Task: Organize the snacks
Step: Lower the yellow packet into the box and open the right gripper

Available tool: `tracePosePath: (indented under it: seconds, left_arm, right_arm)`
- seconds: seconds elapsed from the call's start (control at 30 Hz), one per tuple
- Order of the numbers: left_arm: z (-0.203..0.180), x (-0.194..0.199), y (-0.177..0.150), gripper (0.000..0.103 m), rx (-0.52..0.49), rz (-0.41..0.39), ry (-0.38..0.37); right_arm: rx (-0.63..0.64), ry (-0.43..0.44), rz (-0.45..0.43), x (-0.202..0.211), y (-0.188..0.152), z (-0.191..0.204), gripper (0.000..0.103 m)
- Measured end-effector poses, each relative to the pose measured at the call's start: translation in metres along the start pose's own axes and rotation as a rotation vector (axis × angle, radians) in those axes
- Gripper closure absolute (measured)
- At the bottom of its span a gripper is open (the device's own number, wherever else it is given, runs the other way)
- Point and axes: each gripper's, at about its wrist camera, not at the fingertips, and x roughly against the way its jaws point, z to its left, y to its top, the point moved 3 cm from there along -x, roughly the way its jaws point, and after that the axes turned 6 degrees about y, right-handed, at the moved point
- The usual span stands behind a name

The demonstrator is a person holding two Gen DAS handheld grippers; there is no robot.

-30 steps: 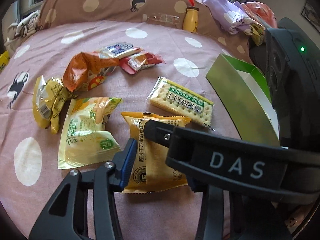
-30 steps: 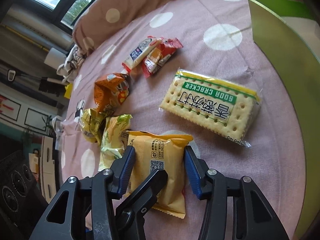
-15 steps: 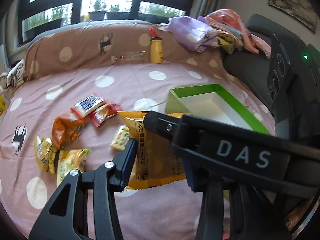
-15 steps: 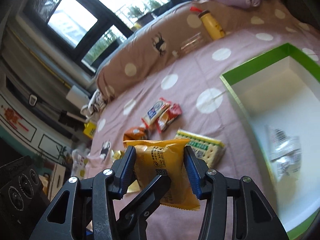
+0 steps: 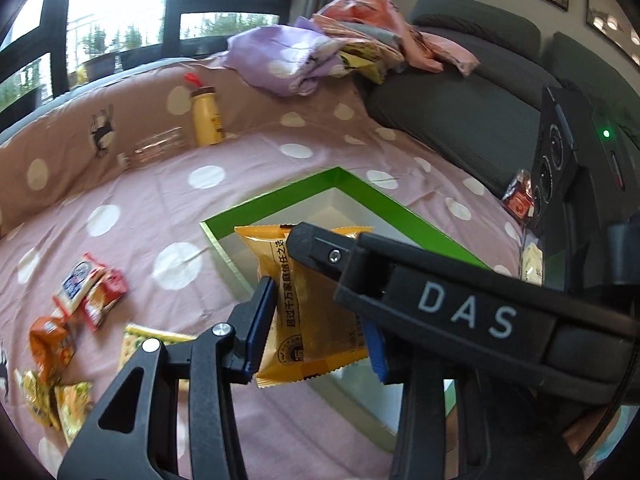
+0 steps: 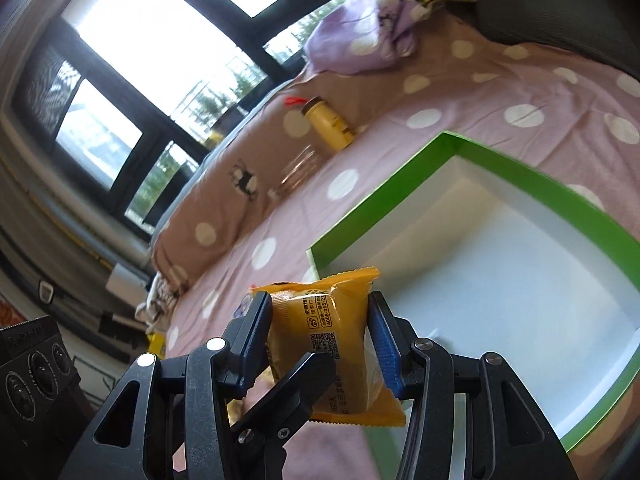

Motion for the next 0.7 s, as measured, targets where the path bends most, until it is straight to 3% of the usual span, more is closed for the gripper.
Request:
tracePosePath:
  seconds: [0.27,0.43,0.6,0.7]
  left_arm:
    - [-0.014,-0.047,0.0,0.068,-0.008,0.112,-0.064]
    - [-0.014,-0.05,-0.004,0.066,0.021,0.111,-0.095]
    - [-0.008,-0.038,-0.005,0.053,0.045,0.099,-0.067]
    - [0.0,-0.022,-0.006,0.037,0.053,0.068,-0.033]
  right_arm:
    - [-0.144,-0.111,0.0,-0.014,0.01,-0.054,0.051]
    - [-0.188,-0.189,-0.003,-0.014,0.007,-0.068,0.051]
    - [-0.171,-0.27,-0.039,-0.007,0.008,-0.069,0.041]
    - [-0.127,-0.292,-0.056,-0.003,0.009,-0.061,0.034]
